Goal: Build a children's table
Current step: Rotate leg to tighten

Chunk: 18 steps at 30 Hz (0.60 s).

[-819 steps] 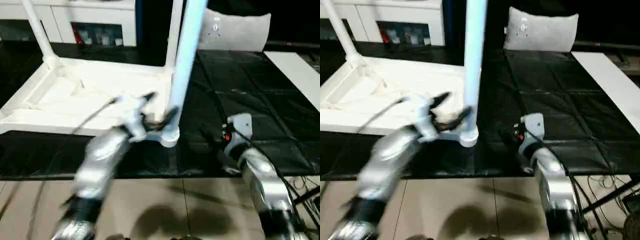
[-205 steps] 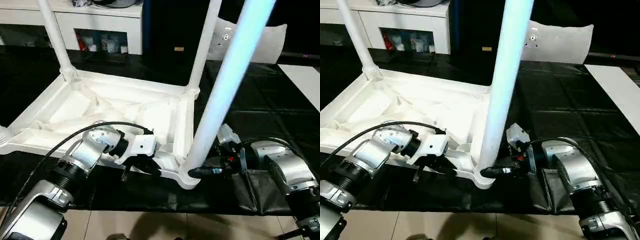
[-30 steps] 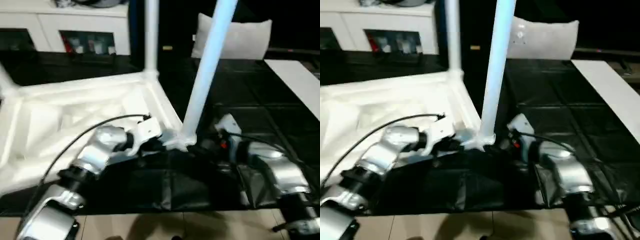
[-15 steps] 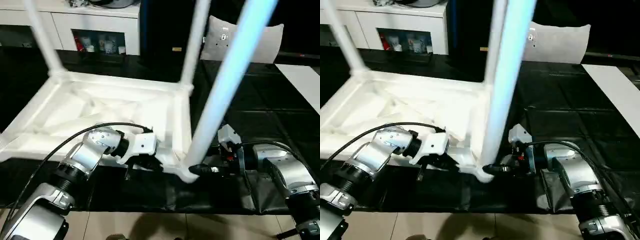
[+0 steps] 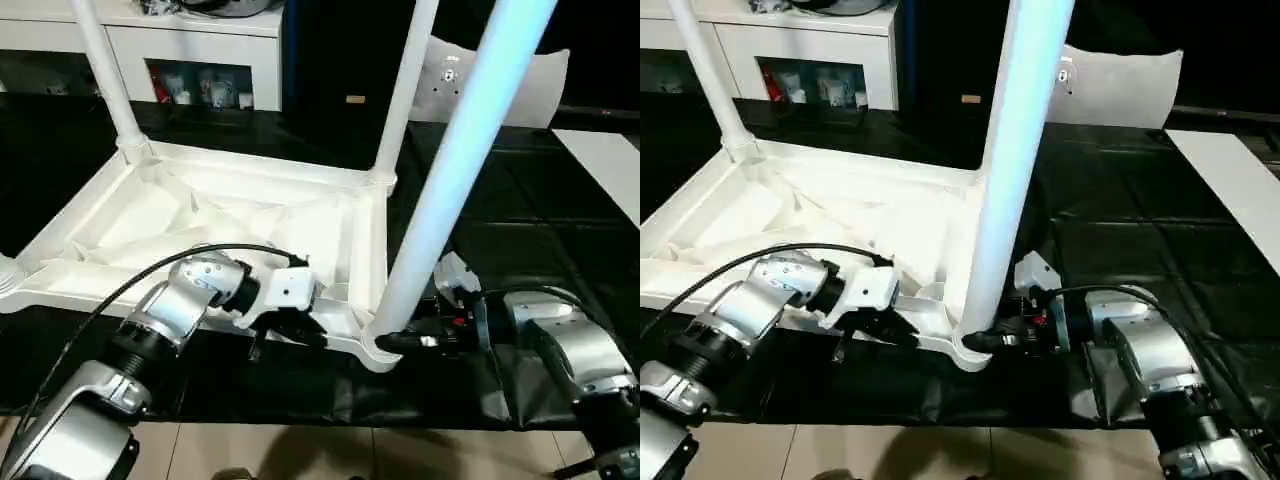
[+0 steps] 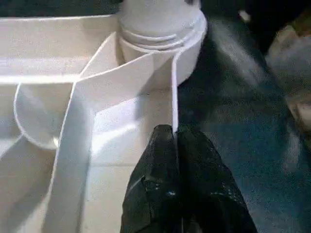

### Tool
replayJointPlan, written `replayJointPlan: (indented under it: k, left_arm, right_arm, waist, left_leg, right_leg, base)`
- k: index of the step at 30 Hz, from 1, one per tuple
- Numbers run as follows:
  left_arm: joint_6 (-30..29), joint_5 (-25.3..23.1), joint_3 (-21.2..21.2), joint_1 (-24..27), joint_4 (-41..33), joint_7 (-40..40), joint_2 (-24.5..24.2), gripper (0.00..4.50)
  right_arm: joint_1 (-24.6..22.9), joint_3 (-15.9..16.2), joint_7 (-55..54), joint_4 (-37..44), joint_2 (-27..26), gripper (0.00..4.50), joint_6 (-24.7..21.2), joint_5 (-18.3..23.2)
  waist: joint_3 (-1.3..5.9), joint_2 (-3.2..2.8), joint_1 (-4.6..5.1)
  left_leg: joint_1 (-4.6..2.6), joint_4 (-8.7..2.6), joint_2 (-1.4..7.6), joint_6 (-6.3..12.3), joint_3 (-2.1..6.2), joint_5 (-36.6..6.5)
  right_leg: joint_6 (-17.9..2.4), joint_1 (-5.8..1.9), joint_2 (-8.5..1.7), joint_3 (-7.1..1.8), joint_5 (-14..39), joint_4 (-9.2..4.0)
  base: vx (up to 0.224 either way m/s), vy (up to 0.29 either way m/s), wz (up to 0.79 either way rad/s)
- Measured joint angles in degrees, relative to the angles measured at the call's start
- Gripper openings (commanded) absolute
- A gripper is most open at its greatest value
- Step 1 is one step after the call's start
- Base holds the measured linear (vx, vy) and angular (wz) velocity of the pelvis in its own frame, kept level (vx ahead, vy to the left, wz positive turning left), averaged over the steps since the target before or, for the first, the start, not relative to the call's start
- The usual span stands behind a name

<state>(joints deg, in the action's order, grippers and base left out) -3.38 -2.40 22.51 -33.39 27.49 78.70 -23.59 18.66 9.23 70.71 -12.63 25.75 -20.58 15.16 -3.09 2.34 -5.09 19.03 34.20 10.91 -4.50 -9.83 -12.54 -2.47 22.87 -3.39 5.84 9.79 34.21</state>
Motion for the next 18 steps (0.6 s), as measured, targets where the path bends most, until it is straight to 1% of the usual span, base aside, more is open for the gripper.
replayJointPlan:
  k: [2,4,5,6,8,9,11,13,14,15,16,18]
  left_arm:
    - [-3.22,-0.32,-1.11,0.13,-0.36,-2.68,0.06,0.00]
    - [-6.17,-0.91,-2.19,0.50,-0.98,-6.04,0.87,0.00]
    - [-8.23,-2.04,-3.36,0.59,-1.05,-9.91,2.48,0.00]
    - [-9.69,-2.55,-3.92,0.56,-1.06,-12.32,3.65,0.00]
    - [-12.11,-3.00,-4.45,0.50,-1.22,-16.35,5.82,0.00]
    - [-13.80,-3.30,-5.05,0.52,-1.21,-19.70,7.47,0.00]
    - [-16.14,-4.38,-5.95,0.13,-0.99,-24.82,10.08,0.00]
    - [-17.50,-4.86,-6.06,-0.20,-0.98,-27.34,11.50,0.00]
    - [-18.34,-5.25,-6.13,-0.37,-0.98,-29.08,12.55,0.00]
    - [-18.71,-5.36,-6.18,-0.41,-0.99,-29.99,13.03,0.00]
    - [-18.91,-5.40,-6.16,-0.48,-1.00,-30.47,13.36,0.00]
    - [-19.29,-6.02,-6.09,-0.51,-1.30,-31.32,14.09,0.00]
  right_arm:
    - [0.06,-1.10,-5.45,-0.03,-2.64,2.07,-0.92,-0.66]
    - [0.87,-2.13,-10.72,-0.95,-5.37,2.05,-1.82,-1.84]
    - [2.16,-3.22,-15.63,-2.53,-7.75,2.03,-2.72,-2.89]
    - [3.16,-3.98,-18.85,-3.50,-9.22,2.02,-3.31,-3.76]
    - [4.49,-4.99,-24.21,-4.56,-11.06,2.02,-4.36,-4.79]
    - [5.56,-6.13,-28.53,-5.78,-13.04,2.02,-5.07,-5.49]
    - [7.63,-7.16,-35.92,-7.76,-16.23,2.02,-5.42,-7.00]
    - [8.25,-7.30,-39.50,-8.63,-17.28,2.02,-4.61,-8.02]
    - [8.37,-7.31,-41.53,-9.49,-18.00,2.34,-2.87,-8.94]
    - [8.43,-7.31,-42.57,-10.01,-18.31,2.53,-1.91,-9.38]
    - [8.43,-7.31,-43.24,-10.17,-18.48,2.53,-1.29,-9.85]
    - [8.43,-7.69,-43.90,-10.16,-18.92,2.75,-1.11,-10.19]
  waist:
    - [0.00,0.00,0.80]
    - [0.02,0.04,2.09]
    - [0.03,0.06,2.88]
    - [0.03,0.06,3.43]
    - [0.04,0.09,4.00]
    - [0.05,0.15,4.28]
    - [0.04,0.17,4.69]
    - [0.04,0.17,4.66]
    - [0.06,0.15,4.56]
    - [0.06,0.14,4.54]
    - [0.07,0.13,4.49]
    - [0.07,0.13,4.35]
  left_leg:
    - [-0.06,0.00,0.00,-0.15,0.00,0.11]
    - [-0.08,0.02,-0.01,-0.18,0.00,0.15]
    - [-0.07,0.16,0.00,-0.18,0.00,0.17]
    - [-0.05,0.22,0.01,-0.18,0.00,0.17]
    - [-0.04,0.27,0.01,-0.17,0.00,0.17]
    - [-0.04,0.27,0.01,-0.16,0.00,0.17]
    - [-0.02,0.27,0.00,-0.16,0.00,0.17]
    - [0.00,0.26,0.00,-0.15,0.02,0.16]
    - [0.00,0.25,-0.01,-0.12,0.02,0.14]
    - [0.03,0.24,-0.02,-0.10,0.02,0.11]
    - [0.04,0.22,-0.02,-0.06,0.02,0.09]
    - [0.06,0.19,-0.03,0.00,0.02,0.03]
  right_leg:
    - [-0.02,0.01,0.01,0.01,-0.02,-0.01]
    - [-0.01,0.00,0.01,0.01,-0.02,-0.09]
    - [-0.01,0.01,0.01,0.03,-0.02,-0.10]
    - [-0.01,0.01,0.01,0.04,-0.02,-0.15]
    - [-0.01,0.01,0.01,0.04,-0.02,-0.25]
    - [-0.01,0.01,0.01,0.04,-0.02,-0.26]
    - [-0.01,0.04,0.01,0.05,-0.02,-0.27]
    - [0.00,0.03,0.01,0.05,-0.02,-0.27]
    - [0.00,0.02,0.01,0.04,-0.02,-0.26]
    - [0.00,0.02,0.00,0.04,-0.02,-0.27]
    - [0.00,0.02,0.00,0.03,-0.02,-0.26]
    - [0.00,0.03,0.00,0.01,-0.04,-0.24]
  base:
    - [0.000,0.000,0.00]
    - [-0.026,0.004,-0.04]
    - [0.000,0.000,0.00]
    - [0.000,0.000,0.00]
    - [0.000,0.000,0.00]
    - [0.000,0.000,0.00]
    - [0.000,0.000,0.00]
    - [0.000,0.000,0.00]
    - [0.000,0.000,0.00]
    - [0.000,0.000,0.00]
    - [0.000,0.000,0.00]
    - [0.000,0.000,0.00]
